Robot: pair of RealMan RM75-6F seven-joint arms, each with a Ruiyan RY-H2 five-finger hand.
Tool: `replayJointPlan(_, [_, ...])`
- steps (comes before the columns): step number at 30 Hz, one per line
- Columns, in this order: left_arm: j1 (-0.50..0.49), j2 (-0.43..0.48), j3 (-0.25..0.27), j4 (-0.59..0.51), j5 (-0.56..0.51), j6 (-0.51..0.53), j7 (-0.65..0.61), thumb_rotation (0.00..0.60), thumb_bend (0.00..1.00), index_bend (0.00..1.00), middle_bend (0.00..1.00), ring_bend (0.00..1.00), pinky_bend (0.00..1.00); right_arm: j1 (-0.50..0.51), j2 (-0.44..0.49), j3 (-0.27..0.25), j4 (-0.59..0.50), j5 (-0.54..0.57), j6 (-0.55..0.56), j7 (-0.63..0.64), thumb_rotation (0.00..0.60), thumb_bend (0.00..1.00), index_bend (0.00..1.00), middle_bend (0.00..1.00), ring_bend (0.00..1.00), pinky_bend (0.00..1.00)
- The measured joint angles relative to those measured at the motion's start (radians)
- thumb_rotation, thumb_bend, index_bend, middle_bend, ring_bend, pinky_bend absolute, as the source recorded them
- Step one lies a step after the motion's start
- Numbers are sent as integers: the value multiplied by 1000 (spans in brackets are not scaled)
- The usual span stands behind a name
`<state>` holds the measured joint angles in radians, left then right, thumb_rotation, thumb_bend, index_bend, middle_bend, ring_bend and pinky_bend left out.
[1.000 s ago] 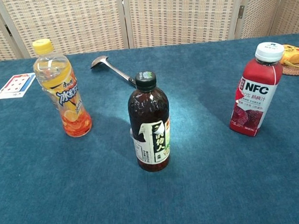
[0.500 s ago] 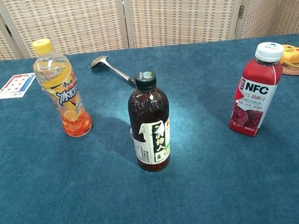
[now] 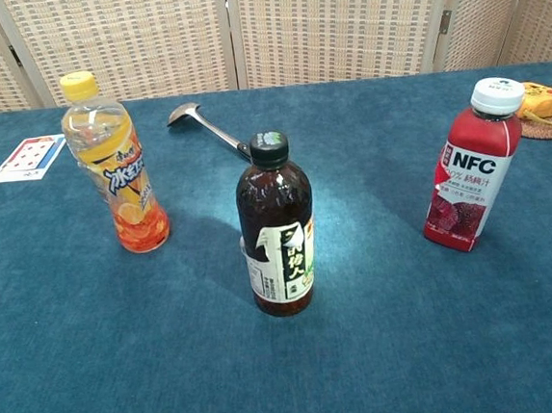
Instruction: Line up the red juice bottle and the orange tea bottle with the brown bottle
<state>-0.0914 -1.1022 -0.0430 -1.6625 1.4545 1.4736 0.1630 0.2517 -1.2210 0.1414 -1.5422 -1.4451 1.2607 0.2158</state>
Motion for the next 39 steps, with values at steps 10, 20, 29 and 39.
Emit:
replayJointPlan(10, [3, 12, -1, -8, -11, -4, -4, 600, 223, 476, 365, 256, 419, 103, -80, 9, 30, 21, -128, 17, 600, 63, 106, 154, 121, 216])
replayJointPlan(20, [5, 20, -2, -13, -18, -6, -9, 600, 222, 477, 364, 256, 419, 158, -120, -14, 51, -6, -190, 64, 600, 63, 106, 154, 121, 216])
replayJointPlan(29, [6, 23, -2, -19, -21, -10, -11, 600, 222, 481, 364, 256, 419, 196, -152, -30, 97, -32, -216, 132, 600, 63, 106, 170, 121, 219])
replayJointPlan(39, [9, 30, -1, -28, -24, -7, -10, 600, 223, 485, 364, 256, 419, 228, -196, -46, 152, -61, -222, 208, 600, 63, 160, 238, 173, 272])
